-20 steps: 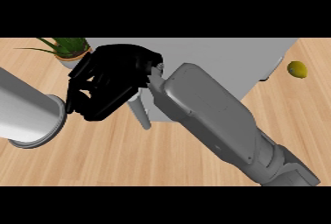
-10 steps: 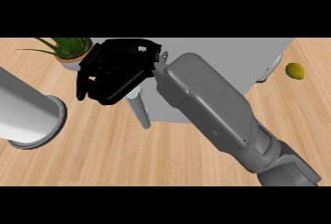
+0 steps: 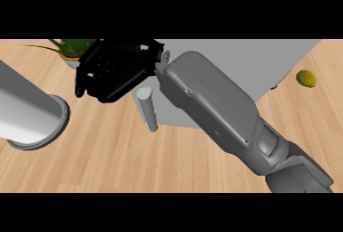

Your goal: Pick up the wine, place it into the cabinet and close the cabinet

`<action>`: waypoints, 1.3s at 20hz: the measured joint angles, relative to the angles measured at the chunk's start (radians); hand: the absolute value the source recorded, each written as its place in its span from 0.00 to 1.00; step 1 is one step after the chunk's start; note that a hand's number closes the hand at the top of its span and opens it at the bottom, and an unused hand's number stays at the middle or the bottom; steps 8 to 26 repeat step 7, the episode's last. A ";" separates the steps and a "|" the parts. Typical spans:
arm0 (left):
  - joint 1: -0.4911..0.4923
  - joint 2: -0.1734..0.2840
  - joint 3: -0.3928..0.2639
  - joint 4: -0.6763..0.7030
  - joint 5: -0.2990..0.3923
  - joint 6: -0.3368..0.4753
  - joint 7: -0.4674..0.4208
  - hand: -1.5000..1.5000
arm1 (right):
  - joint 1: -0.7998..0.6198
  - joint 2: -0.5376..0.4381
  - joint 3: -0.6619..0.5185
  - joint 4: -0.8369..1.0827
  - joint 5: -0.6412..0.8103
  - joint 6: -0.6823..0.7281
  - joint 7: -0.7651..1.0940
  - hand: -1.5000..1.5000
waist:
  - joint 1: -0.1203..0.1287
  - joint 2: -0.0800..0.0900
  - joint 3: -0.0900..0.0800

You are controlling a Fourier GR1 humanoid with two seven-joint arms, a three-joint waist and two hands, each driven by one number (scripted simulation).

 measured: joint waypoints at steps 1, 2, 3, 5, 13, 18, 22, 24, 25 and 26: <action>-0.002 -0.001 0.001 -0.002 0.000 0.001 0.004 0.00 | -0.007 0.000 0.006 0.005 0.006 -0.021 -0.021 1.00 | 0.001 0.002 -0.004; -0.004 -0.002 0.003 -0.005 -0.001 0.003 0.006 0.00 | -0.013 0.000 0.010 0.010 0.010 -0.047 -0.040 1.00 | 0.003 0.003 -0.007; -0.006 -0.001 0.008 -0.002 -0.001 0.001 0.009 0.00 | -0.019 0.000 0.015 0.016 0.017 -0.069 -0.060 1.00 | 0.005 0.004 -0.011; -0.008 -0.001 0.010 -0.007 -0.007 0.001 0.014 0.00 | -0.033 0.000 0.021 0.031 0.025 -0.115 -0.095 1.00 | 0.007 0.006 -0.017; -0.009 -0.001 0.012 -0.008 -0.015 -0.001 0.019 0.00 | -0.038 0.000 0.030 0.039 0.026 -0.140 -0.113 1.00 | 0.008 0.006 -0.018; -0.009 -0.001 0.012 -0.008 -0.015 -0.001 0.019 0.00 | -0.038 0.000 0.030 0.039 0.026 -0.140 -0.113 1.00 | 0.008 0.006 -0.018; -0.009 -0.001 0.012 -0.008 -0.015 -0.001 0.019 0.00 | -0.038 0.000 0.030 0.039 0.026 -0.140 -0.113 1.00 | 0.008 0.006 -0.018; -0.009 -0.001 0.012 -0.008 -0.015 -0.001 0.019 0.00 | -0.038 0.000 0.030 0.039 0.026 -0.140 -0.113 1.00 | 0.008 0.006 -0.018; -0.009 -0.001 0.012 -0.008 -0.015 -0.001 0.019 0.00 | -0.038 0.000 0.030 0.039 0.026 -0.140 -0.113 1.00 | 0.008 0.006 -0.018; -0.009 -0.001 0.012 -0.008 -0.015 -0.001 0.019 0.00 | -0.038 0.000 0.030 0.039 0.026 -0.140 -0.113 1.00 | 0.008 0.006 -0.018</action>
